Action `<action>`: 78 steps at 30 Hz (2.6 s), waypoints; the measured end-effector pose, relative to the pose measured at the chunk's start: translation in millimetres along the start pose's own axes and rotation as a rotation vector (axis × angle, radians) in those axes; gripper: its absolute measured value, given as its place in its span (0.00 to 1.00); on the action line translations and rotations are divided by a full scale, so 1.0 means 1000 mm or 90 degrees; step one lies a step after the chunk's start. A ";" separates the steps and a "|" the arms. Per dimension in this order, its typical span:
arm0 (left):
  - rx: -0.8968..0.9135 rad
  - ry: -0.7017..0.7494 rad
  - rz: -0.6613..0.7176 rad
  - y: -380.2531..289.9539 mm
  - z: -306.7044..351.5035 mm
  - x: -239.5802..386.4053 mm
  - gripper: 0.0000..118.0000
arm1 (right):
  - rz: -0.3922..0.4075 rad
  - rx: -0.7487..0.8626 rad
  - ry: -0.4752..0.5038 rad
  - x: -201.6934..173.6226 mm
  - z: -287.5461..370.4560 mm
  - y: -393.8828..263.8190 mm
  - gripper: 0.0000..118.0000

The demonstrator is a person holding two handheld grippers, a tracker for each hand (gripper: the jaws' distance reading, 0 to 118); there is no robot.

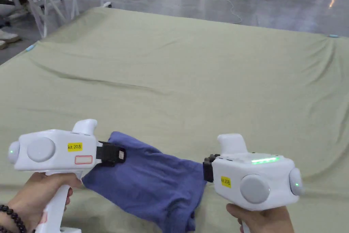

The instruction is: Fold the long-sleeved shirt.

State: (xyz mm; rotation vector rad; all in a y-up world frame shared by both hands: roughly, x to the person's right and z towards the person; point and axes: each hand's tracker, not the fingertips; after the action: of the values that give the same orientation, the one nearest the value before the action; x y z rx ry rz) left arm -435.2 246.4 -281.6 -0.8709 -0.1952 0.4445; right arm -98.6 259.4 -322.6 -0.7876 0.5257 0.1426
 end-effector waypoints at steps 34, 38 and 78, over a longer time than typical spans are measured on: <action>0.362 0.151 -0.194 0.022 0.047 0.092 0.00 | 0.036 0.215 -0.006 0.002 0.062 0.080 0.00; 0.509 0.129 -0.226 0.015 0.033 0.189 0.00 | 0.038 0.303 -0.105 0.054 0.131 0.079 0.00; 0.513 0.134 -0.305 -0.121 -0.055 0.300 0.00 | -0.076 0.431 -0.384 0.181 0.197 -0.105 0.00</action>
State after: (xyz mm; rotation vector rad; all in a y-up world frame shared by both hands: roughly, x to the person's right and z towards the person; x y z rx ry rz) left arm -112.5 276.3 -226.7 -0.0606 -0.0153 -0.0385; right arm 168.5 312.1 -230.6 -0.0883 -0.0616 0.0764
